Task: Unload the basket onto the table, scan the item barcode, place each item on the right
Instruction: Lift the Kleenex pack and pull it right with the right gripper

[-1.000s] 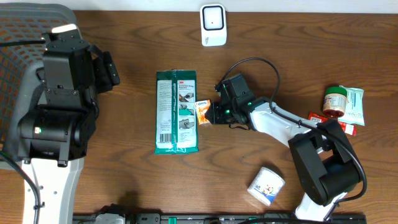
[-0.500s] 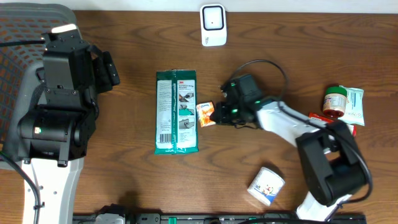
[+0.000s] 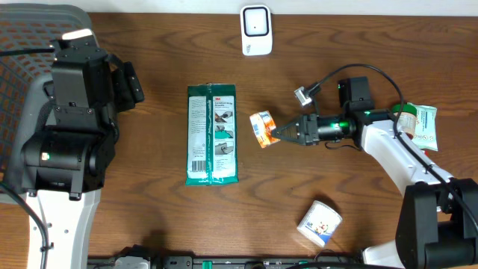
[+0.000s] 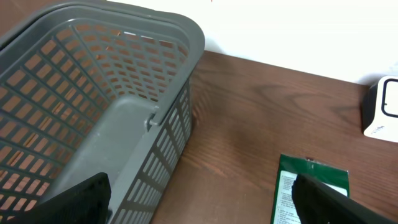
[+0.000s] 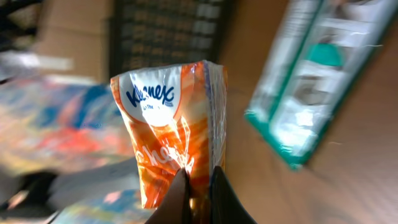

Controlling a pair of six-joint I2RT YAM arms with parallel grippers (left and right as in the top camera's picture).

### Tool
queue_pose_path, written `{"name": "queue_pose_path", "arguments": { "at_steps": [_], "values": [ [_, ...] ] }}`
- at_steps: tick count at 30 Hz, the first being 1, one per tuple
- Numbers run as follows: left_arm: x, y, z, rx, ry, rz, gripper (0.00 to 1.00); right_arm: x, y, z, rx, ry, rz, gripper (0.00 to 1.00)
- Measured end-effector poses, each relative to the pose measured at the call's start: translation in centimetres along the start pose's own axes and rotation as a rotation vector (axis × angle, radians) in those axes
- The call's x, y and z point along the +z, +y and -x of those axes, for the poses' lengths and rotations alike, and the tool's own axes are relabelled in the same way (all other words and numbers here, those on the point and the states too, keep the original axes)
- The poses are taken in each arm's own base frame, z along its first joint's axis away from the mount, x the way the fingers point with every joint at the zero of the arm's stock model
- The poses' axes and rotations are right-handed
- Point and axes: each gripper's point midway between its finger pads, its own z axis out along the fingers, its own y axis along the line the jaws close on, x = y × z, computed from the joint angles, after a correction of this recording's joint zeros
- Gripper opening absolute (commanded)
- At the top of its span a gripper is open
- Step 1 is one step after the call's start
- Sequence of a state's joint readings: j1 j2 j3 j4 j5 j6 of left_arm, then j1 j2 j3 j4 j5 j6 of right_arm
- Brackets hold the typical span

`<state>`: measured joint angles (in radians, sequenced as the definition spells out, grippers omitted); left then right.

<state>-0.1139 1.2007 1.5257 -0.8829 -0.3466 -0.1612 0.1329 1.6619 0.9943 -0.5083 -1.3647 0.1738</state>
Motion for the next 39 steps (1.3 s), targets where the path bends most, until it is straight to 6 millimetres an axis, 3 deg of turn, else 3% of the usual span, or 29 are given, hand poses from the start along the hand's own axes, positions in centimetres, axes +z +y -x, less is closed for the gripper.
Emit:
{"name": "queue_pose_path", "arguments": {
  "at_steps": [6,18,32,39],
  "values": [
    [0.0,0.0,0.0,0.0,0.0,0.0,0.92,-0.4,1.8,-1.1,0.01,0.019,0.113,0.01],
    [0.0,0.0,0.0,0.0,0.0,0.0,0.92,-0.7,2.8,-3.6,0.17,0.049,0.151,0.01],
    [0.0,0.0,0.0,0.0,0.0,0.0,0.92,-1.5,6.9,-4.7,-0.014,0.029,0.161,0.01],
    [0.0,0.0,0.0,0.0,0.0,0.0,0.92,-1.6,7.3,-4.8,-0.038,0.027,0.161,0.01]
  ]
}}
